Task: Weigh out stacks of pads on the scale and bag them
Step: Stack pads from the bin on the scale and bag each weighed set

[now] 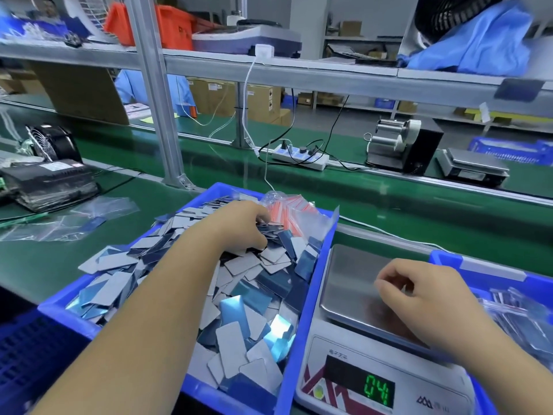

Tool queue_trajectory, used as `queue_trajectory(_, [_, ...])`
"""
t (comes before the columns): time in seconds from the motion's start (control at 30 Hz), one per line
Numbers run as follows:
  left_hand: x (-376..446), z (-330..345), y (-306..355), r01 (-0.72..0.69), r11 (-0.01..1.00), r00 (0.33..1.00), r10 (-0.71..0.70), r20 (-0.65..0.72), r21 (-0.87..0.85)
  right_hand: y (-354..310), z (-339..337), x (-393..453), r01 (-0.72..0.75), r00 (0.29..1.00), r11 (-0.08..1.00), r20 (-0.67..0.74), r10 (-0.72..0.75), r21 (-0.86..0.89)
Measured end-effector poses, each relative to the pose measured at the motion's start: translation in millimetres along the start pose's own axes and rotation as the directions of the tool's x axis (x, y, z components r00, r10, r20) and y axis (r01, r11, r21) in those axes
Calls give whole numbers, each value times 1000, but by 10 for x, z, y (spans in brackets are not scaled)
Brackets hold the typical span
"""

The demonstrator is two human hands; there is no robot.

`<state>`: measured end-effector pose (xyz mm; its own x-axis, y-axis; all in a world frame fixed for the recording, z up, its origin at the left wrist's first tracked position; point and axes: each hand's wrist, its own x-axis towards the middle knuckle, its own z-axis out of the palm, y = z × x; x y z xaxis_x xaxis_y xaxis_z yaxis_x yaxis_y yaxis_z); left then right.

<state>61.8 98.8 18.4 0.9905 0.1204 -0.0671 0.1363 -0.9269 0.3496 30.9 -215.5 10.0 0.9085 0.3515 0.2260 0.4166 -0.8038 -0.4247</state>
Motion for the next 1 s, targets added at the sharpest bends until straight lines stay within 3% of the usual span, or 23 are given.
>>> queue_trajectory(0.2, [27,127,68,18,997,988,-7,-154,71,20,-7,-4,11,1000,999,-3,-11,32])
queue_trajectory(0.53, [-121,-321,186,13,1000,983,-8,-185,26,86,-24,12,12,1000,997,-25,-10,72])
queue_trajectory(0.67, [-224,-545,248,-17,998,964,2,-265,-53,86,-22,27,19,999,997,-39,-17,70])
queue_trajectory(1.0, [-253,-544,434,-72,997,940,58,-335,-31,164,-49,67,1,998,996,-70,5,93])
